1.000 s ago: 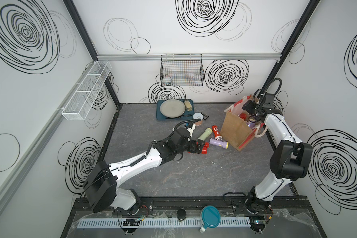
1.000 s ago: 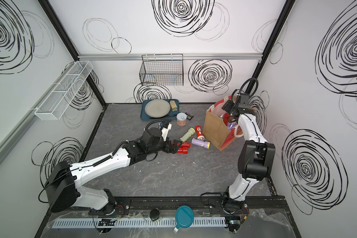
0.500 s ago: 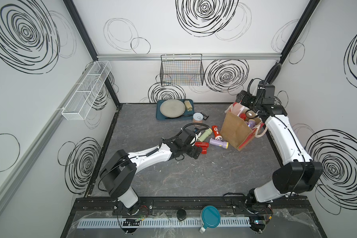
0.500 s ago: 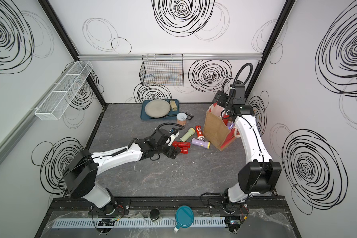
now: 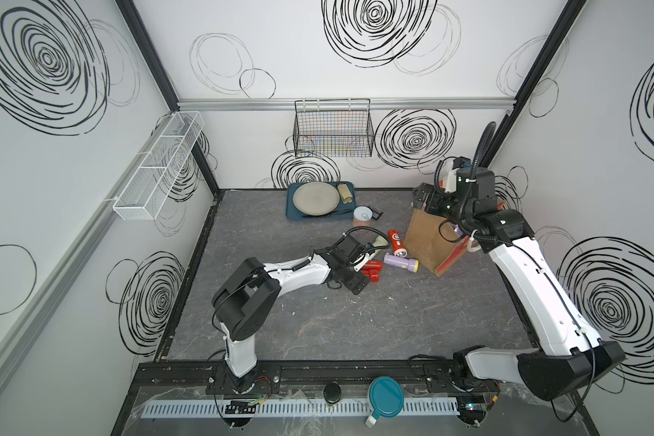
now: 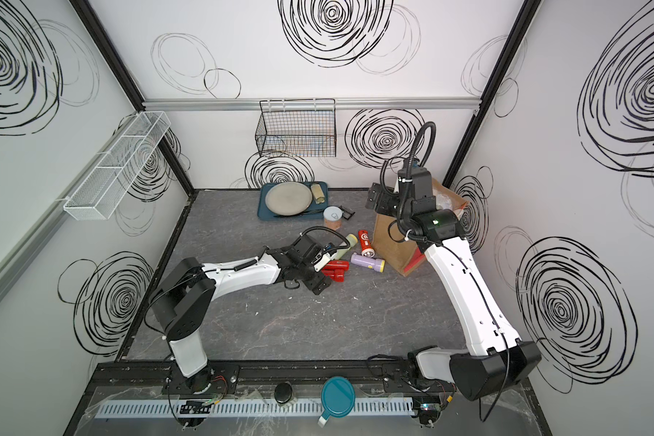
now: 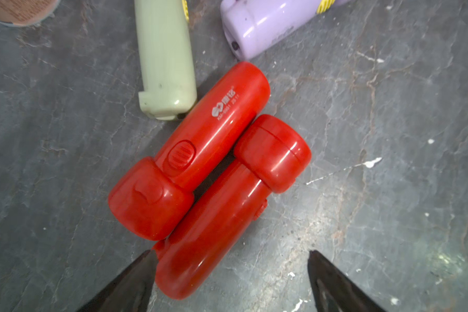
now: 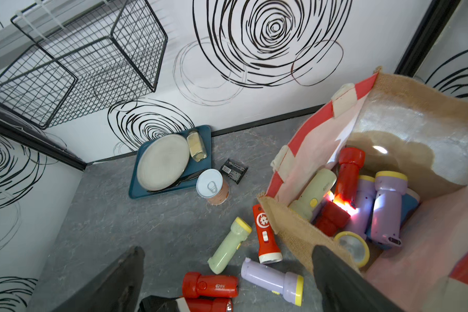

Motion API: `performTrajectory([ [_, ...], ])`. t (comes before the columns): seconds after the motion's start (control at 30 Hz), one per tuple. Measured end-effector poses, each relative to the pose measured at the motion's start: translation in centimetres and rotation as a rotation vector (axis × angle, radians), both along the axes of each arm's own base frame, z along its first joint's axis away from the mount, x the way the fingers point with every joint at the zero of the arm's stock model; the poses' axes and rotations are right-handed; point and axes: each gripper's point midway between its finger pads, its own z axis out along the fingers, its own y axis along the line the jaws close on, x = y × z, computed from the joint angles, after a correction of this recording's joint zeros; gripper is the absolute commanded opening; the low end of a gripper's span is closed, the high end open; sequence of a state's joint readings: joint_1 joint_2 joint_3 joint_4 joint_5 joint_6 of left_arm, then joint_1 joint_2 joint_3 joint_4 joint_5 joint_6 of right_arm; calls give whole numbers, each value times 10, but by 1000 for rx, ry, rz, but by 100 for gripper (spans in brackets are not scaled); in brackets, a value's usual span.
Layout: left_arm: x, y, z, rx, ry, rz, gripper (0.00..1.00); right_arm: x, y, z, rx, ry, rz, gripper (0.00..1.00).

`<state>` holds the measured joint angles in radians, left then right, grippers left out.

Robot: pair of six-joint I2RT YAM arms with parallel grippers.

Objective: Put the flashlights into the tote bags
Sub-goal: Pick up the flashlight from the center of the board.

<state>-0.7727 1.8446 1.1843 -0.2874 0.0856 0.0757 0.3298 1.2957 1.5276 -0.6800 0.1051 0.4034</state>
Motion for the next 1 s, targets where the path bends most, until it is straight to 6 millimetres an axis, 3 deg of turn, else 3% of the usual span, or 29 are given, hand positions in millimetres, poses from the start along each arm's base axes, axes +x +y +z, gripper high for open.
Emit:
performTrajectory([
  [0.27,2,1,-9,20,6,-15,88,-16,14,-29,-17,84,19,100],
  [0.5,3,-4,-11,16,-2,-27,82,-21,20,-34,-16,101,29,100],
  [0.73,-11,-12,-24,30,27,-60,70,-32,15,-48,-10,128,11,100],
  [1.0,-29,-14,-35,38,60,-78,59,-36,11,-50,-6,130,-2,100],
])
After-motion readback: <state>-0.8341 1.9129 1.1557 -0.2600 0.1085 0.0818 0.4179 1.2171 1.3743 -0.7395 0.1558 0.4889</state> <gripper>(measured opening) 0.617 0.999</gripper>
